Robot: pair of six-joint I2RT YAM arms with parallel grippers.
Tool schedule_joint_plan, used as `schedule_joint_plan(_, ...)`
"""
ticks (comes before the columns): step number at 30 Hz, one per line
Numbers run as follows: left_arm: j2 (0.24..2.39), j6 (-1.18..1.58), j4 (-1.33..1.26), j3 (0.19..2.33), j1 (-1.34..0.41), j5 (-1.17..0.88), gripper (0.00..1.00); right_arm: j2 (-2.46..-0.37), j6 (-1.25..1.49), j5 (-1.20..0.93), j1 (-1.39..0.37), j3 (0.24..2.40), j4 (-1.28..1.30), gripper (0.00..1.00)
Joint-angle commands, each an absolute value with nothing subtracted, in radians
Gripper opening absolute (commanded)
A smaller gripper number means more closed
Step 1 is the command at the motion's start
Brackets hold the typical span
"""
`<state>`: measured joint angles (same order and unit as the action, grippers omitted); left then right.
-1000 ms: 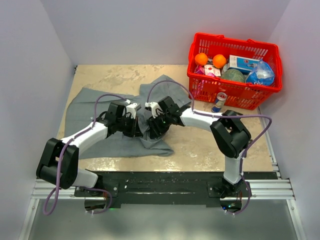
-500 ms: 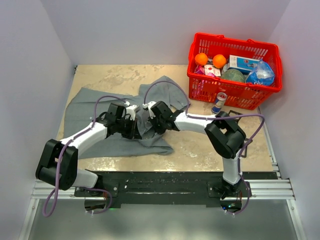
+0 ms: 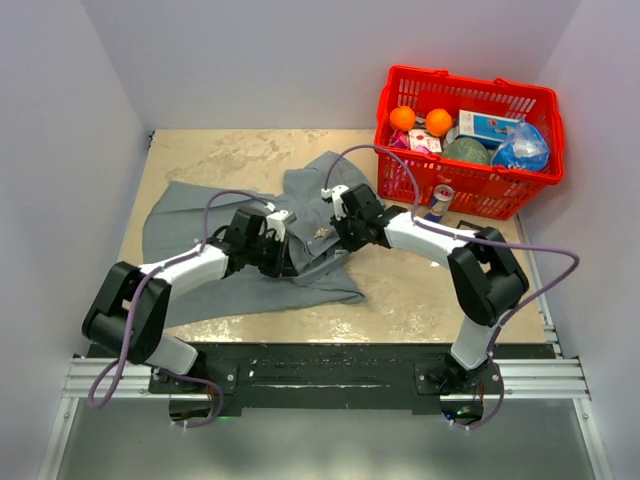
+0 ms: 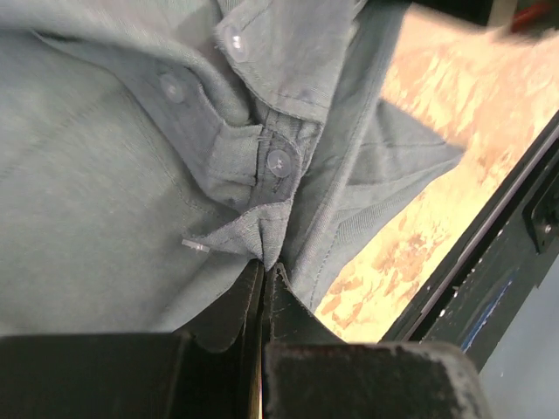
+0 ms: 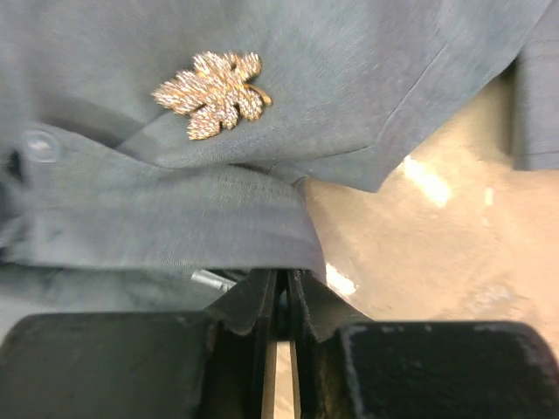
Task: Remove the brooch from the garment
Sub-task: Remove the brooch from the clothes.
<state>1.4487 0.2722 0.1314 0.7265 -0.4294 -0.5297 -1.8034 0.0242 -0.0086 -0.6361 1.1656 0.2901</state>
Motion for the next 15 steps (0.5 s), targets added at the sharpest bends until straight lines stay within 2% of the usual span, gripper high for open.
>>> schedule_joint_plan(1, 1.544, 0.290, 0.126, 0.744, -0.451, -0.519, 0.00, -1.671, -0.055, -0.103, -0.626, 1.181, 0.334, 0.11)
schedule_joint_plan(8, 1.575, 0.288, 0.127, 0.767, -0.451, -0.514, 0.00, -1.670, -0.123, -0.205, -0.701, 1.163, 0.293, 0.13)
schedule_joint_plan(15, 1.583, 0.305, 0.109, 0.787, -0.451, -0.548, 0.00, -1.715, -0.158, -0.184, -0.738, 1.144, 0.226, 0.12)
